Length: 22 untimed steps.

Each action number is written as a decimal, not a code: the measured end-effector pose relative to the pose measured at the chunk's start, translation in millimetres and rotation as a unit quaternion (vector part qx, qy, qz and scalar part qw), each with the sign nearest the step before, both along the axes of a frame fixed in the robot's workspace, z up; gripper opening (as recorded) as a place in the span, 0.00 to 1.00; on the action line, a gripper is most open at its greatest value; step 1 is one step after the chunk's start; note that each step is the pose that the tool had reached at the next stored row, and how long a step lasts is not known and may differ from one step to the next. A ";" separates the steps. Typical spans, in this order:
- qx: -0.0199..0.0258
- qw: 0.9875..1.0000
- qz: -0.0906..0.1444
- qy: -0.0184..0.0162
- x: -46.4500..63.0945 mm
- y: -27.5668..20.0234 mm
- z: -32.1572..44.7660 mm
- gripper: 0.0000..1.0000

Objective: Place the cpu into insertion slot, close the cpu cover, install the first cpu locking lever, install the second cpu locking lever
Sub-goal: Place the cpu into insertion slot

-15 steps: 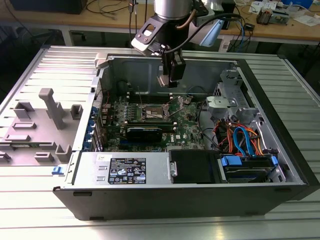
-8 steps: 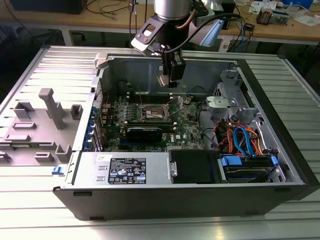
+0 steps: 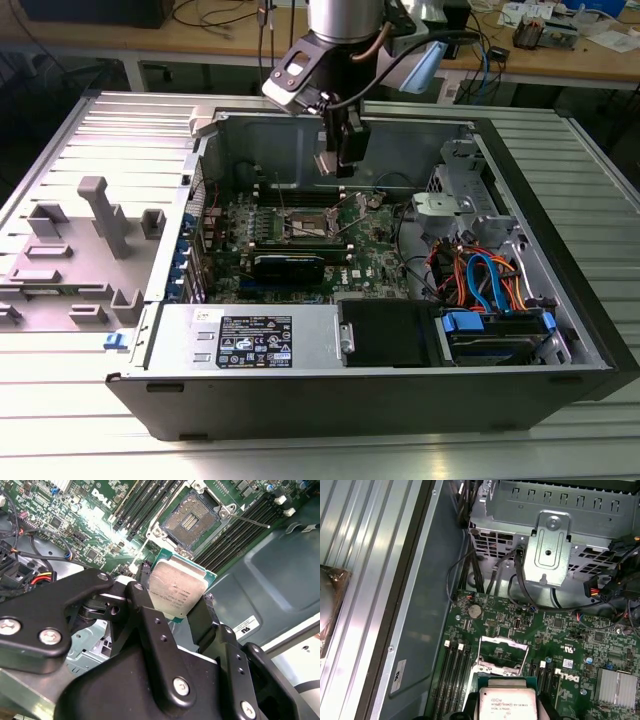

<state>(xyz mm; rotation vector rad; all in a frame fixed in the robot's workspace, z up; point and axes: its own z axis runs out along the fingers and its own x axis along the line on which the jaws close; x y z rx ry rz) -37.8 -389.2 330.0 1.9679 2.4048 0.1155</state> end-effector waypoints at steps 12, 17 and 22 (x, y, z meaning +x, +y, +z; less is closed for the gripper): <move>0.000 1.000 -0.023 0.000 0.0 0.0 -2.8 0.55; 0.000 1.000 -0.023 0.000 0.0 0.0 -2.8 0.55; 0.000 1.000 -0.023 0.000 -0.1 -0.2 -3.8 0.55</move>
